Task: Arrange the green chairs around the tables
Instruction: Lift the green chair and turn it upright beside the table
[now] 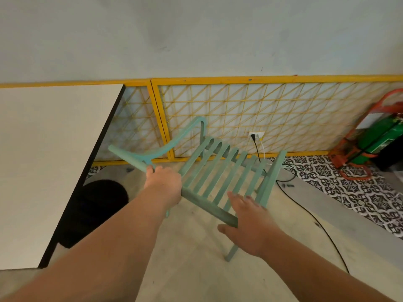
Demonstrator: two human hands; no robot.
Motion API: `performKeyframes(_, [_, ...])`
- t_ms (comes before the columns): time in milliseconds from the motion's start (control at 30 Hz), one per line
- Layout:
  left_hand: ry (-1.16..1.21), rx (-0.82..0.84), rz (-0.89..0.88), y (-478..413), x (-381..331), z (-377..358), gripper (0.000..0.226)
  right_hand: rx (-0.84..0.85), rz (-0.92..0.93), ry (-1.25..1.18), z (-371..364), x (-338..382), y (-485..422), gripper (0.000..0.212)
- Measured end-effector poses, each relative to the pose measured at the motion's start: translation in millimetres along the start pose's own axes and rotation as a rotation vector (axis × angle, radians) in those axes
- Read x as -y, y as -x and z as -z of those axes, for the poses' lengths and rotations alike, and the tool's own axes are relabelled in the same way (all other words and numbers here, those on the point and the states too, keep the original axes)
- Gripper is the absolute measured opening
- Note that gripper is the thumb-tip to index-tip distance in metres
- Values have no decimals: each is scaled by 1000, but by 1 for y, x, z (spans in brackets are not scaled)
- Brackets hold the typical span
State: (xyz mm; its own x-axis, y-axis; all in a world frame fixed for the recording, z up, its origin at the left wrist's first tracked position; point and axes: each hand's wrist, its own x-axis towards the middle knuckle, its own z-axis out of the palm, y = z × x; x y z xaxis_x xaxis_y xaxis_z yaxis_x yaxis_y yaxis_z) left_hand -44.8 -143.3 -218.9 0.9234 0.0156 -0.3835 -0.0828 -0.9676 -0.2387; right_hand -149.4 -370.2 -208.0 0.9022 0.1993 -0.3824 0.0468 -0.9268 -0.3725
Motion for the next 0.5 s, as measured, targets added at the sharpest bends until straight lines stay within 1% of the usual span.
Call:
performKeyframes(67, [8,9,-19,-1,4,0,31,-205,-89,-174,-5,11,2,95])
performKeyframes(100, [9,15,-32,-1,5,0,32,-272,-117,-241,-9,19,-2,93])
performKeyframes(133, [9,20,-49,-1,5,1,33,-301,-137,-267,-14,28,-7,88])
performKeyframes(233, [13,13,-148,-3,14,1,44,-244,-170,-232,-26,55,-28,60])
performKeyframes(300, [1,-35,-260,-8,32,2,57,-219,-162,-87,-34,63,-38,58])
performKeyframes(367, [-9,-137,-318,-18,58,6,72,-259,-141,65,-42,62,-42,57])
performKeyframes(433, [-25,-198,-291,-27,87,9,79,-305,-130,94,-45,57,-47,55])
performKeyframes(500, [-59,-170,-249,-32,110,6,85,-305,-119,89,-44,52,-50,52])
